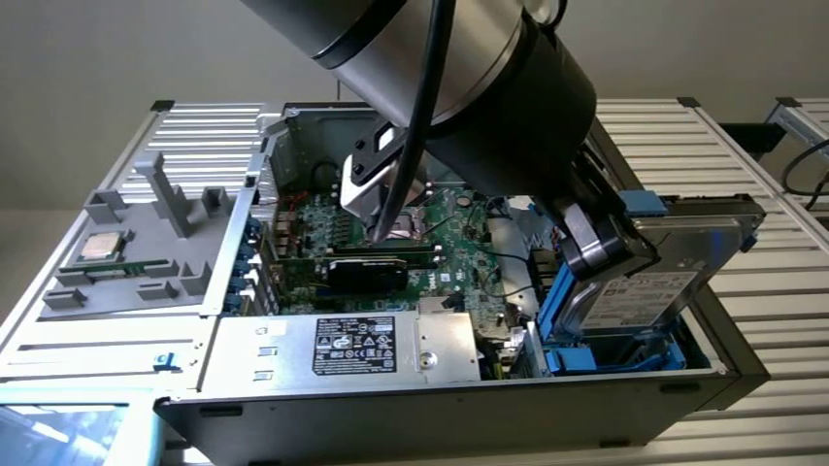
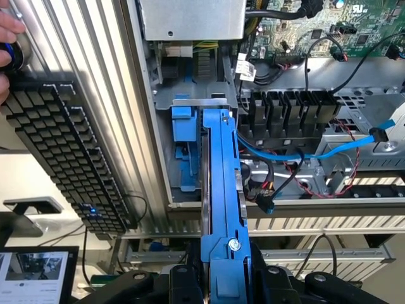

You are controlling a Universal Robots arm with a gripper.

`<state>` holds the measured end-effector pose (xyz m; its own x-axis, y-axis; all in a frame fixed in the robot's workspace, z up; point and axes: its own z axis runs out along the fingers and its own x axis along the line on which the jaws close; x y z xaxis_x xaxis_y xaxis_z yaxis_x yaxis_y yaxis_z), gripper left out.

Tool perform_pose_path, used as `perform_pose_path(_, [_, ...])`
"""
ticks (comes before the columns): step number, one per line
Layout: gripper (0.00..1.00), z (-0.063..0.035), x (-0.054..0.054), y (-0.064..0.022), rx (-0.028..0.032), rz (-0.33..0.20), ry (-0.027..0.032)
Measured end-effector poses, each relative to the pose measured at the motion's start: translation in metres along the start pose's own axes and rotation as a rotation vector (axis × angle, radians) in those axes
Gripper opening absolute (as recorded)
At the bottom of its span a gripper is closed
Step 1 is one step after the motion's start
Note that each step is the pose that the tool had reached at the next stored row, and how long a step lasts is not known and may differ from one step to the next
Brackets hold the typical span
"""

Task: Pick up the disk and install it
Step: 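Insert the disk into the insertion slot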

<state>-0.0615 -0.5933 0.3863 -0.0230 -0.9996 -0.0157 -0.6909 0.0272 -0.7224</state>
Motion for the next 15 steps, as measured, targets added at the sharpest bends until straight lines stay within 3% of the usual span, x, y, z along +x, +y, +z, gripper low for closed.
perform_pose_path(15, [0.38,0.0030,0.0001,0.0031,-0.0002,0.004,-0.0042])
